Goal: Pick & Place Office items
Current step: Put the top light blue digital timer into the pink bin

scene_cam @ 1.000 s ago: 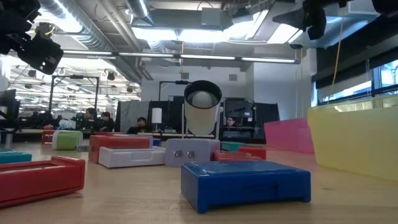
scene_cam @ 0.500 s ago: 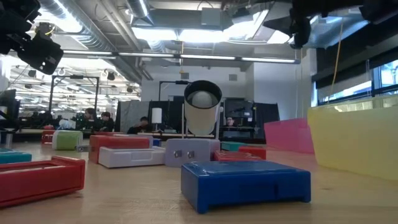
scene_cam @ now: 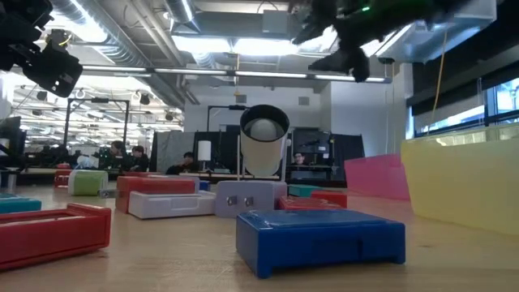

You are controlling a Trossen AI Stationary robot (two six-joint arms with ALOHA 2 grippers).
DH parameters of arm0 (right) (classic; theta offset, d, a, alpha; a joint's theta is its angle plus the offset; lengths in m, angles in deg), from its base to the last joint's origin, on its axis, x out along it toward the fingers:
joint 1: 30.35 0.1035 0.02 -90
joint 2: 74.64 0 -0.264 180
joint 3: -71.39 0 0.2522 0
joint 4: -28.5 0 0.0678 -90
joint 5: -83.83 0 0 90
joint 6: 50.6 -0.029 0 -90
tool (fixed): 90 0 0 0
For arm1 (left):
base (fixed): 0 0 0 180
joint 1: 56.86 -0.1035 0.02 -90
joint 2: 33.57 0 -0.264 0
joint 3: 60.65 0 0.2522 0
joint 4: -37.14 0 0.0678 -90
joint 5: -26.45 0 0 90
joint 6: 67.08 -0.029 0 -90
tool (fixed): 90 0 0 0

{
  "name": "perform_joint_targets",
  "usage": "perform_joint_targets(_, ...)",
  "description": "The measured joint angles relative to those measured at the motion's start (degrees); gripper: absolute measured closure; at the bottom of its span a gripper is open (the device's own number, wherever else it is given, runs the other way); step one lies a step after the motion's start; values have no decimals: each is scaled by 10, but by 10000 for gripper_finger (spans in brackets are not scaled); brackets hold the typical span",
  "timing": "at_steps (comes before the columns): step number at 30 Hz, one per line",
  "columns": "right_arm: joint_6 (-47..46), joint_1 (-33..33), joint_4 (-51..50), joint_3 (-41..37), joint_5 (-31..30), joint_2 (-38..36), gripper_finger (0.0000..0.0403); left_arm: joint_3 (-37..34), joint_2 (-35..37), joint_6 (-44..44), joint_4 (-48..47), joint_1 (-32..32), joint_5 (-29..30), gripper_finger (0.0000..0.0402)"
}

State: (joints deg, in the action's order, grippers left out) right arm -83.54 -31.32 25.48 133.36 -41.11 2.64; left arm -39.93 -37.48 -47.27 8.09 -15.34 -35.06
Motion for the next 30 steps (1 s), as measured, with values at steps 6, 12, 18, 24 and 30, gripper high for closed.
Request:
perform_joint_targets(6,-196,-10,-327,164,57,116,96,0,0,0,0,0,0,193)
perform_joint_targets(12,-290,-11,-414,249,138,212,96,0,0,0,0,0,0,194)
perform_joint_targets(18,-297,-11,-418,288,155,283,96,0,0,0,0,0,0,192)
perform_joint_targets(24,-298,-13,-473,290,166,310,96,0,0,0,0,0,0,193)
perform_joint_targets(30,-310,-13,-520,290,197,321,96,0,0,0,0,0,0,194)
